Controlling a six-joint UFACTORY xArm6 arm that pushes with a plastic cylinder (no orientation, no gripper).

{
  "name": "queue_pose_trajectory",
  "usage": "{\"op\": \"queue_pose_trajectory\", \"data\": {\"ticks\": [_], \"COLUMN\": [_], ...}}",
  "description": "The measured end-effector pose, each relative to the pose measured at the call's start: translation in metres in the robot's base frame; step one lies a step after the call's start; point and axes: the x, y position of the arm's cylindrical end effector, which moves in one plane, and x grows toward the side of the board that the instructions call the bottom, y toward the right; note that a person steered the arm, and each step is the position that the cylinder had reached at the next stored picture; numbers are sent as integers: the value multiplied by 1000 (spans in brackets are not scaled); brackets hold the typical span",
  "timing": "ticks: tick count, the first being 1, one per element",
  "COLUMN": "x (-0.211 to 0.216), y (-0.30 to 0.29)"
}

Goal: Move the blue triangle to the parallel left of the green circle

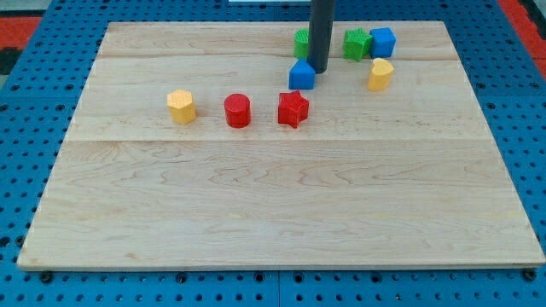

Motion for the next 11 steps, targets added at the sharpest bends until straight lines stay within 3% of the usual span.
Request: {"op": "queue_pose_trajectory", "data": {"ticks": [1,3,4,7,8,9,10,11], "x": [17,-6,18,-7,-24,-39,-1,1], "y": [10,-159,-186,-328,-352,-325,-331,-317]}}
